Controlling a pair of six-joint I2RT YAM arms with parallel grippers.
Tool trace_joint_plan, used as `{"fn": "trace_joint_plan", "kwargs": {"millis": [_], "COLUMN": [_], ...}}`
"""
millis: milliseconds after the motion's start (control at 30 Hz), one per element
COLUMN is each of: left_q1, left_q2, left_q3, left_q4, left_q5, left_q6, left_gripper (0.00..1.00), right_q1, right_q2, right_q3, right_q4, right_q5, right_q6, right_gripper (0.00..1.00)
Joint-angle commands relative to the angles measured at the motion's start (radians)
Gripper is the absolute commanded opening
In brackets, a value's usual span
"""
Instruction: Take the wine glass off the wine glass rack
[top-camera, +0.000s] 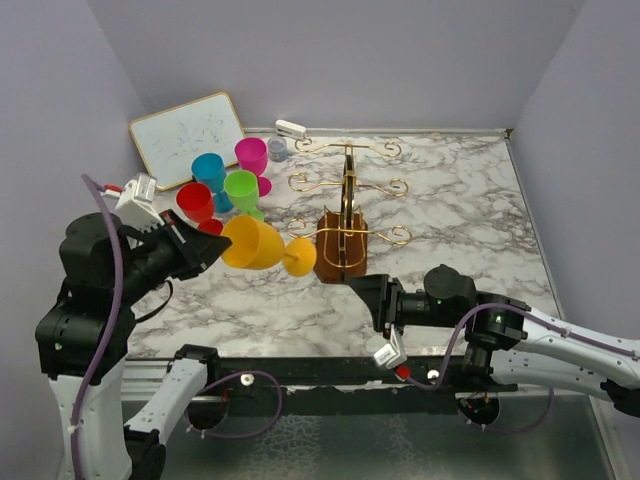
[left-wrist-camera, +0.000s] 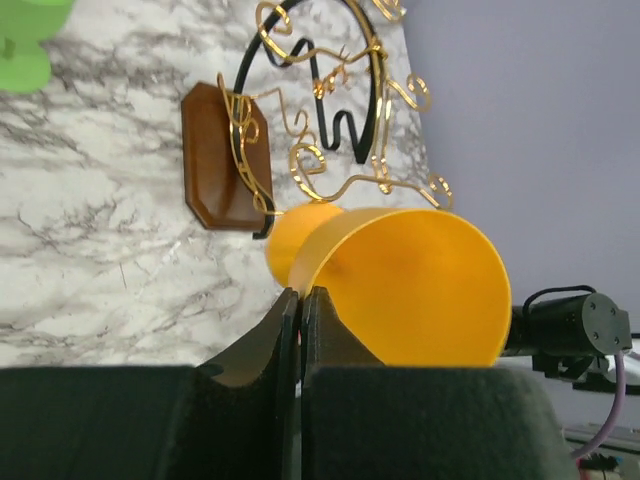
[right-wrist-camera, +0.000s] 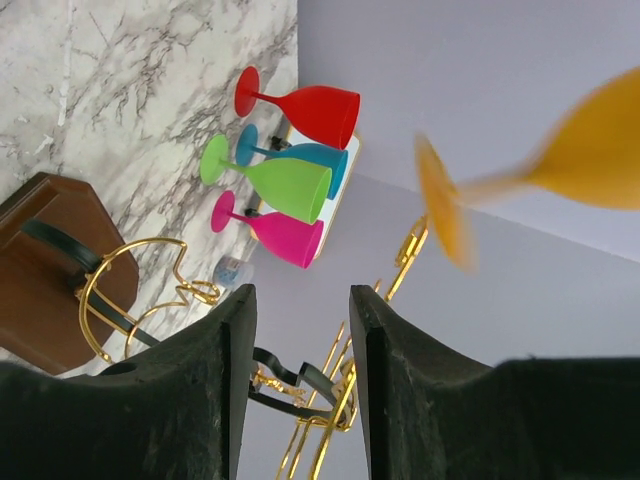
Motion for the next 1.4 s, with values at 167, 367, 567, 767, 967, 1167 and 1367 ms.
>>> {"fn": "trace_joint_plan", "kwargs": {"millis": [167,367,567,767,967,1167,1367], "left_q1": [-0.003,-0.003,-0.005,-0.006,-0.009,-0.009,-0.009], "left_q2": [0.027,0.040,0.066,0.164,0.213,0.249,0.286], "left_q3": [0.259,0.275,0.276,0.300,0.153,0.003,-0.196], "left_q4": [0.001,-0.056,-0.014,0.025,0.038,0.046,0.163], "left_q5": [-0.110,-0.242,-0.433,-0.488,-0.559,-0.700,-0.697], "left_q6": [0.000,0.032,0.068,0.122,0.173,0.244,0.262], "left_gripper": [0.00,0.00,0.00,0.00,0.00,0.00,0.00], "right_q1": [0.005,0.005,0.005,0.005,0.029,0.029,0.028], "right_q2": [-0.005,-0.005,0.030,0.206,0.416,0.569,0.587], "right_q3": [0.077,0.059,0.168,0.526,0.917,1.199,1.242], "right_q4": [0.007,0.044,0.194,0.234,0.090,-0.176,-0.327], "right_q5": [-0.020,0.000,0.024,0.339,0.702,0.885,0.852], "right_q6": [0.086,0.107,0.403,0.946,1.238,1.522,1.766], "right_gripper": [0.40,0.38,0.34,0.27,0.22,0.21,0.22]}}
